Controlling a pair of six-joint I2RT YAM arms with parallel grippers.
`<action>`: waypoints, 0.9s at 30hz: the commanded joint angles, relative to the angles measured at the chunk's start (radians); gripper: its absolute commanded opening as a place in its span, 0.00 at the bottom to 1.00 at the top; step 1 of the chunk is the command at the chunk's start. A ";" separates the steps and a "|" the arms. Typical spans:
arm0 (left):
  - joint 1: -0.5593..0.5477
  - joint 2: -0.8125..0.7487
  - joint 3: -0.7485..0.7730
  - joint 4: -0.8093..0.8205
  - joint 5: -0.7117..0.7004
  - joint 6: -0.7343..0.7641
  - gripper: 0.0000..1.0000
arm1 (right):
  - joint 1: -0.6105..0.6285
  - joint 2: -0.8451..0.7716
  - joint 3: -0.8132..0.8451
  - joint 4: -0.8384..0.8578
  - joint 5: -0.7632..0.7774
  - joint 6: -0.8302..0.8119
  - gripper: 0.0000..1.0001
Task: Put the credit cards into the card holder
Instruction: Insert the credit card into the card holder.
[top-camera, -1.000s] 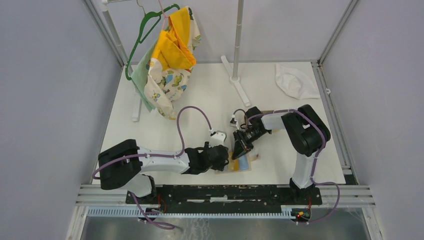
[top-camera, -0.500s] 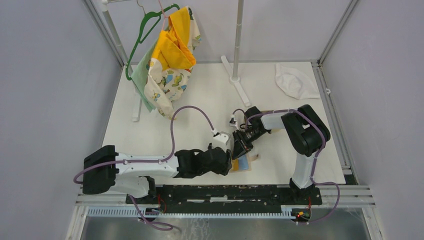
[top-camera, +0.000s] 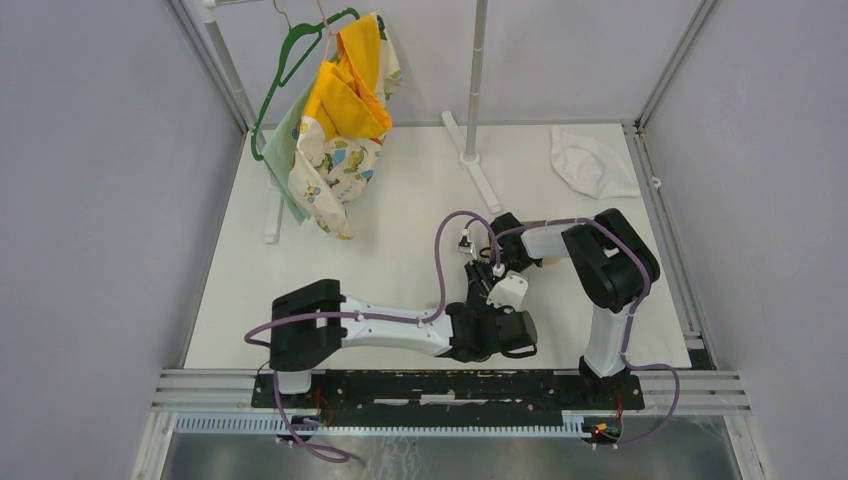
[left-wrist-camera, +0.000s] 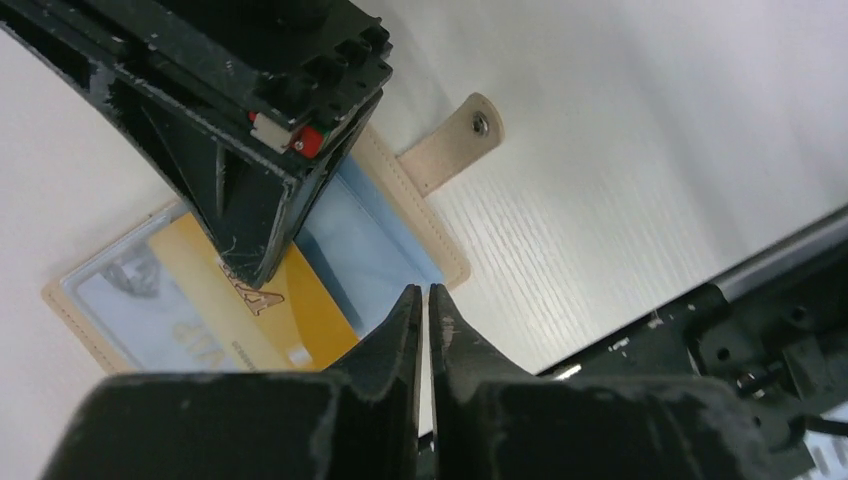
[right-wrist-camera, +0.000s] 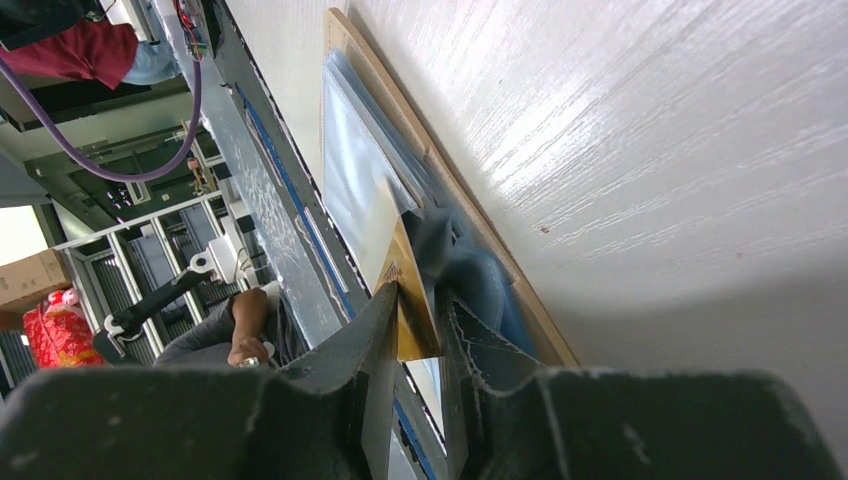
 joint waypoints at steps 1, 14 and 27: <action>-0.013 0.080 0.111 -0.143 -0.131 -0.069 0.11 | 0.015 0.041 0.005 0.051 0.123 -0.055 0.26; -0.009 0.143 0.140 -0.144 -0.159 -0.067 0.12 | 0.013 0.045 0.005 0.048 0.123 -0.055 0.26; 0.024 0.183 0.135 -0.155 -0.154 -0.086 0.18 | 0.010 0.048 0.003 0.047 0.120 -0.073 0.27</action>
